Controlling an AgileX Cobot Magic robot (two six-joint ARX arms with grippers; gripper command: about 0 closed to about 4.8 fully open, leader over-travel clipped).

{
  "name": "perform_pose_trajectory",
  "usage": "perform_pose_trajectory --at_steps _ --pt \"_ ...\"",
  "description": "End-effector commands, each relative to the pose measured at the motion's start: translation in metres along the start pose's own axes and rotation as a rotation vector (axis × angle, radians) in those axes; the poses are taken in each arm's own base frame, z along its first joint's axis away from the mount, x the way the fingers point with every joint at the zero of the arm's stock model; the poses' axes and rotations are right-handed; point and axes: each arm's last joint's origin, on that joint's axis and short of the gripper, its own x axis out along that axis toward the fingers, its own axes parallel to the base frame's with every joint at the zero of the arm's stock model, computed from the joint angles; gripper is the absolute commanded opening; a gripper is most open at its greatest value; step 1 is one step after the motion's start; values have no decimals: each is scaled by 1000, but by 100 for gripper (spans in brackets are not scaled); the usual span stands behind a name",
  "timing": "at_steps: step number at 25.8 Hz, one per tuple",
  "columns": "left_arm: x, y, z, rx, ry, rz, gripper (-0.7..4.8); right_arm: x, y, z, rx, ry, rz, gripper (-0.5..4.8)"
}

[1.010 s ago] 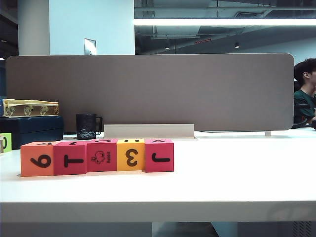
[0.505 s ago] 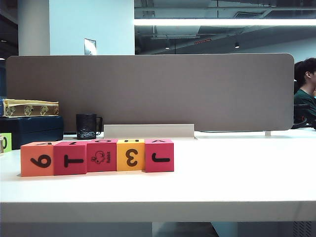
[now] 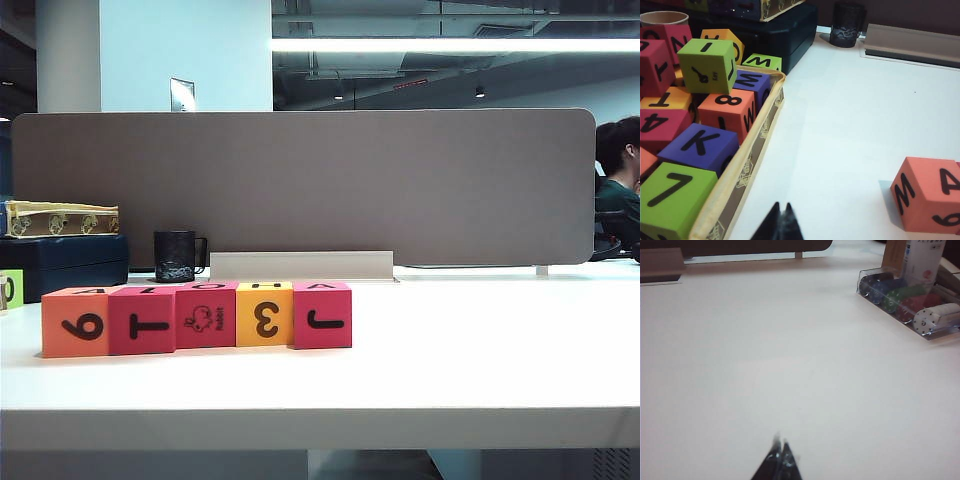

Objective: Select the appropriate blocks from the scattered letter blocks on the table and arrange them in a row to spell out "ALOHA".

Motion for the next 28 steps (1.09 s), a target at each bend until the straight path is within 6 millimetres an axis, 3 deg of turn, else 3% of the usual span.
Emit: perform_pose_trajectory --at_steps 1,28 --pt "0 0 2 -4 -10 -2 -5 0 1 -2 -23 7 69 -1" --pt "0 0 2 -4 -10 -2 -5 0 5 -2 -41 0 115 -1"
